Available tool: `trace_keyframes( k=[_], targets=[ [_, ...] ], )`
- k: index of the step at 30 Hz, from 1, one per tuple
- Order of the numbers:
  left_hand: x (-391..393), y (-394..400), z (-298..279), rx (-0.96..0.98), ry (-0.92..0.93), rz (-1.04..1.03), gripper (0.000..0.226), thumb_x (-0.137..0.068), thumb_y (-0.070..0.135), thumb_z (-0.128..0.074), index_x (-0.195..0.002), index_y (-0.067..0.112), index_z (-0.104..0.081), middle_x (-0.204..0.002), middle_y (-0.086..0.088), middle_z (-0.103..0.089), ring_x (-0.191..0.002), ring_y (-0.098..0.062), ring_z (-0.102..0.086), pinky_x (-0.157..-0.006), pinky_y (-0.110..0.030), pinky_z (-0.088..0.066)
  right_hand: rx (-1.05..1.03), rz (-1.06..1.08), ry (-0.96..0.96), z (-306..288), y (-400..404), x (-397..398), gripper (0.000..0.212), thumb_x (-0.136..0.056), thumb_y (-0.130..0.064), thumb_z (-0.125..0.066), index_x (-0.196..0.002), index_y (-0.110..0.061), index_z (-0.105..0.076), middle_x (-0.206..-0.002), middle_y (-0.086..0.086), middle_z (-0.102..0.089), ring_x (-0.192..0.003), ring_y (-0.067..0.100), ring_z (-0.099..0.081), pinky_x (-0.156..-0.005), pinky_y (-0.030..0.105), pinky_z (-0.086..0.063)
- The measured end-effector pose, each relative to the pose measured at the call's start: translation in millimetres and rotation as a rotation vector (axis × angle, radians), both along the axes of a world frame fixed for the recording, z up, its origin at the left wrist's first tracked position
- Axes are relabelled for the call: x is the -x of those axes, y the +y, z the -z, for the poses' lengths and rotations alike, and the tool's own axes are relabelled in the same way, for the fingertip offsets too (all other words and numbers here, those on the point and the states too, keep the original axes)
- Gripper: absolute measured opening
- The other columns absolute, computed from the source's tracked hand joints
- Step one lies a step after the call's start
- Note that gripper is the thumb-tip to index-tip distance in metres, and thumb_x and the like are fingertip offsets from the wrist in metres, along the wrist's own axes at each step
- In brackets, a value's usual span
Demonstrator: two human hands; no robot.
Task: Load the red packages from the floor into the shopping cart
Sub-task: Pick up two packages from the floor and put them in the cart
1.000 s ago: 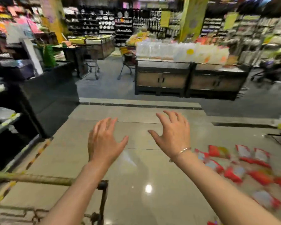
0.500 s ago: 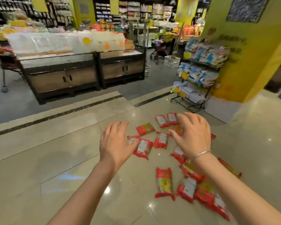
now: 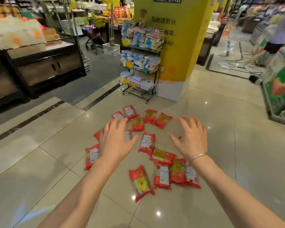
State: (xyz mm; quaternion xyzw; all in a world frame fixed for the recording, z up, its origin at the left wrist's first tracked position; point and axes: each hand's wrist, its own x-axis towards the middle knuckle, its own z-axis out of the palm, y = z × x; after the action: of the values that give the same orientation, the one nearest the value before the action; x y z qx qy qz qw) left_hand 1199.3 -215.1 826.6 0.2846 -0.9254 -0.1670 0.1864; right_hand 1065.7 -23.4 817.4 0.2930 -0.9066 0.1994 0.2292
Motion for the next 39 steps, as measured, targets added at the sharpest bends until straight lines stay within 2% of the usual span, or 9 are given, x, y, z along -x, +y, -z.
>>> trace_keyframes(
  k=[4,8,11,17,20,24,28,33,39],
  targets=[
    [49.3,-6.6,16.4,-0.012,-0.021,0.046,0.068,-0.082,0.049,-0.061,-0.143,0.025,-0.042,-0.147,0.0,-0.043,-0.135,-0.024,-0.036,-0.108,-0.043,-0.036,-0.057,0.056,-0.04,16.5,-1.7,36.1,0.059,-0.074,-0.053,-0.051,-0.118,-0.017,-0.067,-0.116,0.013,-0.066,-0.107,0.04,-0.058,-0.092,0.052,-0.048],
    [103.6,-15.9,36.8,-0.018,-0.046,0.046,0.068,-0.082,0.049,-0.063,-0.142,0.025,-0.044,-0.145,-0.003,-0.046,-0.133,-0.027,-0.038,-0.107,-0.049,-0.037,-0.108,0.067,-0.126,35.9,-12.2,87.4,0.058,-0.075,-0.05,-0.054,-0.123,-0.018,-0.064,-0.121,0.013,-0.063,-0.114,0.04,-0.054,-0.097,0.052,-0.045],
    [145.1,-24.2,55.9,-0.039,-0.04,0.017,0.068,-0.079,0.045,-0.068,-0.141,0.022,-0.047,-0.14,-0.007,-0.05,-0.129,-0.032,-0.043,-0.104,-0.051,-0.04,-0.135,0.033,-0.152,53.5,-23.3,134.3,0.063,-0.074,-0.054,-0.043,-0.119,-0.017,-0.065,-0.119,0.014,-0.065,-0.111,0.041,-0.055,-0.095,0.052,-0.046],
    [205.2,-38.9,109.2,-0.131,-0.084,-0.108,0.065,-0.077,0.046,-0.066,-0.132,0.013,-0.055,-0.137,-0.015,-0.052,-0.127,-0.039,-0.045,-0.102,-0.053,-0.041,-0.253,-0.059,-0.249,105.3,-48.3,219.8,0.06,-0.075,-0.044,-0.074,-0.126,-0.016,-0.062,-0.128,0.016,-0.06,-0.118,0.041,-0.05,-0.098,0.051,-0.041],
    [222.4,-45.0,144.0,-0.176,-0.15,-0.167,0.066,-0.077,0.043,-0.073,-0.133,0.013,-0.054,-0.14,-0.015,-0.049,-0.13,-0.037,-0.042,-0.103,-0.051,-0.04,-0.283,-0.082,-0.31,140.4,-61.4,244.7,0.06,-0.075,-0.044,-0.075,-0.127,-0.017,-0.062,-0.13,0.016,-0.058,-0.121,0.042,-0.049,-0.099,0.053,-0.042],
    [240.6,-56.3,196.7,-0.243,-0.274,-0.198,0.072,-0.08,0.047,-0.068,-0.141,0.017,-0.045,-0.146,-0.014,-0.043,-0.136,-0.035,-0.036,-0.109,-0.05,-0.035,-0.323,-0.092,-0.372,200.0,-74.7,266.9,0.061,-0.075,-0.045,-0.077,-0.127,-0.016,-0.062,-0.128,0.018,-0.058,-0.119,0.044,-0.051,-0.096,0.056,-0.044],
    [256.2,-70.2,272.5,-0.245,-0.269,-0.178,0.073,-0.074,0.051,-0.065,-0.135,0.012,-0.054,-0.138,-0.018,-0.052,-0.126,-0.039,-0.047,-0.1,-0.054,-0.044,-0.333,-0.078,-0.427,275.3,-88.5,281.1,0.058,-0.071,-0.04,-0.08,-0.121,-0.016,-0.065,-0.121,0.018,-0.062,-0.113,0.044,-0.055,-0.093,0.056,-0.046],
    [270.1,-90.6,405.1,-0.253,-0.328,-0.148,0.071,-0.077,0.045,-0.075,-0.136,0.012,-0.052,-0.14,-0.018,-0.051,-0.128,-0.039,-0.046,-0.097,-0.051,-0.044,-0.377,-0.074,-0.488,404.0,-103.0,295.3,0.06,-0.075,-0.042,-0.077,-0.127,-0.015,-0.063,-0.127,0.018,-0.059,-0.117,0.042,-0.051,-0.092,0.054,-0.045],
    [270.6,-105.7,609.0,-0.241,-0.429,-0.066,0.073,-0.073,0.035,-0.079,-0.135,0.007,-0.052,-0.136,-0.023,-0.053,-0.125,-0.044,-0.048,-0.096,-0.055,-0.045,-0.383,0.004,-0.532,599.3,-109.9,301.0,0.064,-0.08,-0.054,-0.049,-0.13,-0.015,-0.058,-0.128,0.019,-0.058,-0.118,0.044,-0.05,-0.095,0.057,-0.044]
  ],
)
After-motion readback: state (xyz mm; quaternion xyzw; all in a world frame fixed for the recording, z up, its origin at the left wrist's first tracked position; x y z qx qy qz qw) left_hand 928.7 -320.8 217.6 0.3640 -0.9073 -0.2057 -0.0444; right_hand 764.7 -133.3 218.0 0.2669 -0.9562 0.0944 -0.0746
